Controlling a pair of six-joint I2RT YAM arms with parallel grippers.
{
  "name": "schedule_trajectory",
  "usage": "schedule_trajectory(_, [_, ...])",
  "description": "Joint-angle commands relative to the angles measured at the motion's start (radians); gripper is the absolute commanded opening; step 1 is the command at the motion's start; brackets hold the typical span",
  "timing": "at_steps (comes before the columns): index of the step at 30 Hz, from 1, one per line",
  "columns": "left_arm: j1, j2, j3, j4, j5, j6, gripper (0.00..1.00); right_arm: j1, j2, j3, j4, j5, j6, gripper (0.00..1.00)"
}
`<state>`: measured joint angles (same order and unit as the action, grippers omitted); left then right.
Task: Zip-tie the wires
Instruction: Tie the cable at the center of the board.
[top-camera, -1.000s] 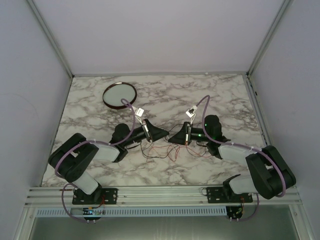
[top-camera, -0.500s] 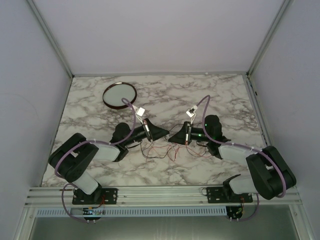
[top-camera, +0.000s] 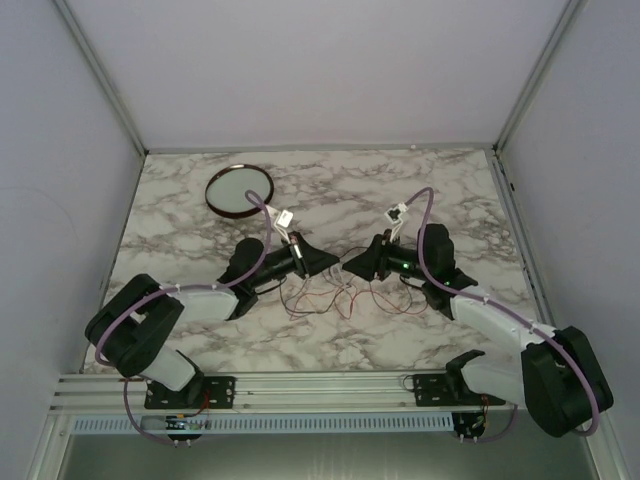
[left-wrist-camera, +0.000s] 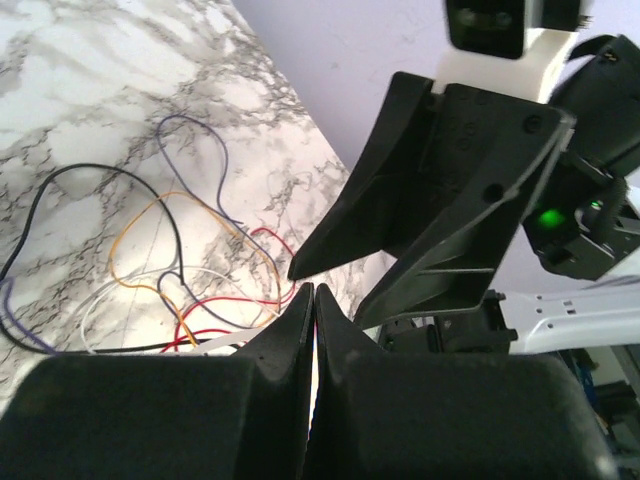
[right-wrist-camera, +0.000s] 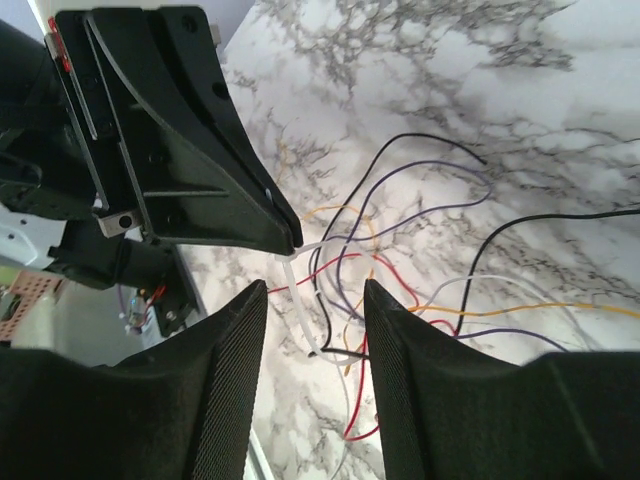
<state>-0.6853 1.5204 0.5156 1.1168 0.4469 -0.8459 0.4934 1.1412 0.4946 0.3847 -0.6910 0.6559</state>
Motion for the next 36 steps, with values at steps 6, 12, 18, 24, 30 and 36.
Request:
schedule_trajectory(6, [-0.015,-0.061,0.059,-0.198,-0.138,-0.029,0.00,0.053,-0.044,-0.036,0.105,0.172,-0.051,0.48])
schedule_trajectory(12, [-0.022,-0.095,0.099,-0.331,-0.214,-0.060,0.00,0.109,-0.034,-0.035,0.116,0.233,-0.094,0.48])
schedule_trajectory(18, [-0.031,-0.087,0.133,-0.386,-0.231,-0.077,0.00,0.134,-0.010,-0.021,0.124,0.271,-0.122,0.48])
schedule_trajectory(24, [-0.040,-0.078,0.135,-0.386,-0.235,-0.093,0.00,0.152,0.023,0.000,0.127,0.314,-0.145,0.48])
schedule_trajectory(30, [-0.046,-0.077,0.140,-0.395,-0.239,-0.094,0.00,0.164,0.040,-0.001,0.164,0.327,-0.147,0.40])
schedule_trajectory(36, [-0.052,-0.071,0.143,-0.400,-0.247,-0.102,0.00,0.183,0.062,0.001,0.198,0.338,-0.145,0.39])
